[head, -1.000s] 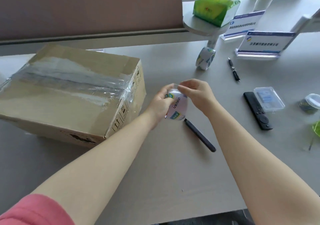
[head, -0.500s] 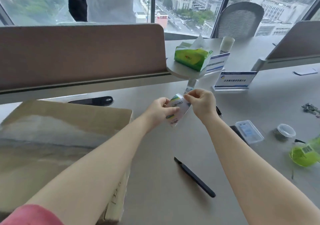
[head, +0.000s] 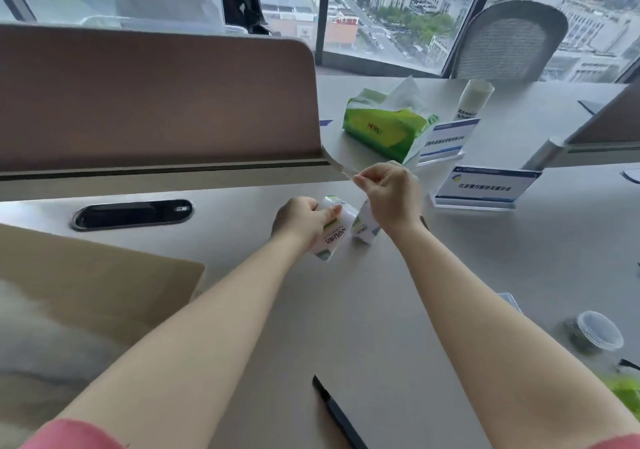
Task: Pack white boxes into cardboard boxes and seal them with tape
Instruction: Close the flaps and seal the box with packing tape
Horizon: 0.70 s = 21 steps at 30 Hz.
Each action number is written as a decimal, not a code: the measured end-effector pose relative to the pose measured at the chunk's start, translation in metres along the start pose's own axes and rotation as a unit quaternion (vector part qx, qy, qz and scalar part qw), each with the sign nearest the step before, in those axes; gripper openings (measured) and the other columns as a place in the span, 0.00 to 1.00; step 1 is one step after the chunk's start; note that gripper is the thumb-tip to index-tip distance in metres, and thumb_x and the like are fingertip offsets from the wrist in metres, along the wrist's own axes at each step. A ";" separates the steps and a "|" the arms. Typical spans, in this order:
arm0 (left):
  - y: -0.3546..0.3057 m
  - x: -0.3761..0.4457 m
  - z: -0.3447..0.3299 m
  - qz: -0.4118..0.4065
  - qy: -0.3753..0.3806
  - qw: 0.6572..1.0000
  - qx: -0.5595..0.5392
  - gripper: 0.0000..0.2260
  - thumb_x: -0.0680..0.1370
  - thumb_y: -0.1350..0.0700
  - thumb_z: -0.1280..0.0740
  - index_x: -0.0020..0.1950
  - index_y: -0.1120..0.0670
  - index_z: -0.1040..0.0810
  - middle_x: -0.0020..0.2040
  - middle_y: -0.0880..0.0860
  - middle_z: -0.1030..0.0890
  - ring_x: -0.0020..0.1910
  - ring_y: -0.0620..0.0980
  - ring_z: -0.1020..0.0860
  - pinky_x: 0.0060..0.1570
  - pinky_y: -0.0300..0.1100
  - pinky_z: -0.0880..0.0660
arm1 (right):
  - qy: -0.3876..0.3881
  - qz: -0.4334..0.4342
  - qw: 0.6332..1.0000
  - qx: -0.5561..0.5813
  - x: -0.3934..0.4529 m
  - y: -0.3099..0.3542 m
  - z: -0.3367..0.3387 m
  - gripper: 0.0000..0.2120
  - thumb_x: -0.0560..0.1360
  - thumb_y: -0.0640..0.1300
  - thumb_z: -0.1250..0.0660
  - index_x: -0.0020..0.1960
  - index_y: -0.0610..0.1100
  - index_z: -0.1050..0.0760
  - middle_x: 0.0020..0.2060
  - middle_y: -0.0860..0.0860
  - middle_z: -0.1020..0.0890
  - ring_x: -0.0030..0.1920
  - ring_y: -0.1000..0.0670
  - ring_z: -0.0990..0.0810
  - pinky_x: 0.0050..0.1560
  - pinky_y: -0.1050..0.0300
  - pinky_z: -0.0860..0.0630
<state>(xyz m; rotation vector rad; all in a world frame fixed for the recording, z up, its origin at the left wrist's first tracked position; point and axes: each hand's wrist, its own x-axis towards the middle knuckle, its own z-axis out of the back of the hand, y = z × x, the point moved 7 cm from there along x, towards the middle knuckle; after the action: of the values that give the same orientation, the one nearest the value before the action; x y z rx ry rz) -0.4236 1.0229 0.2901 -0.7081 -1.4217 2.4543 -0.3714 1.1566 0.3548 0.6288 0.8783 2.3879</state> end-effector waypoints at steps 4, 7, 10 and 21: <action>-0.006 0.025 -0.006 0.015 -0.035 0.999 -0.006 0.21 0.76 0.49 0.34 0.28 0.53 0.39 0.35 0.55 0.25 0.37 0.53 0.29 0.38 0.41 0.36 | 0.002 -0.002 1.000 -0.013 0.028 -0.011 -0.010 0.09 0.74 0.44 0.33 0.49 0.40 0.18 0.48 0.44 0.18 0.52 0.45 0.22 0.48 0.58 0.30; -0.004 0.040 -0.012 0.033 -0.033 0.998 -0.032 0.18 0.76 0.49 0.33 0.31 0.54 0.35 0.36 0.55 0.24 0.38 0.53 0.29 0.38 0.41 0.36 | 0.013 0.003 0.998 -0.054 0.044 -0.016 -0.020 0.10 0.75 0.46 0.34 0.51 0.42 0.18 0.51 0.45 0.19 0.54 0.45 0.23 0.47 0.58 0.32; -0.002 0.051 -0.019 0.046 -0.024 0.997 -0.056 0.16 0.76 0.49 0.33 0.32 0.54 0.33 0.38 0.55 0.23 0.39 0.52 0.28 0.41 0.40 0.34 | 0.024 -0.002 0.996 -0.089 0.055 -0.024 -0.027 0.10 0.76 0.47 0.36 0.52 0.44 0.19 0.53 0.46 0.20 0.55 0.45 0.24 0.44 0.60 0.36; 0.003 0.061 -0.031 0.046 -0.007 0.996 -0.078 0.14 0.77 0.52 0.34 0.32 0.53 0.30 0.40 0.55 0.21 0.39 0.52 0.25 0.35 0.40 0.32 | 0.037 -0.034 0.990 -0.129 0.068 -0.034 -0.038 0.18 0.75 0.47 0.34 0.62 0.41 0.30 0.59 0.44 0.24 0.60 0.42 0.26 0.48 0.55 0.33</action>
<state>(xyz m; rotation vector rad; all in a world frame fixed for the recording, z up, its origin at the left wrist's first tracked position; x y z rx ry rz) -0.4604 1.0707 0.2566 -0.8080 -1.6347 2.4398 -0.4345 1.2033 0.3218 0.4060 0.5960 2.4220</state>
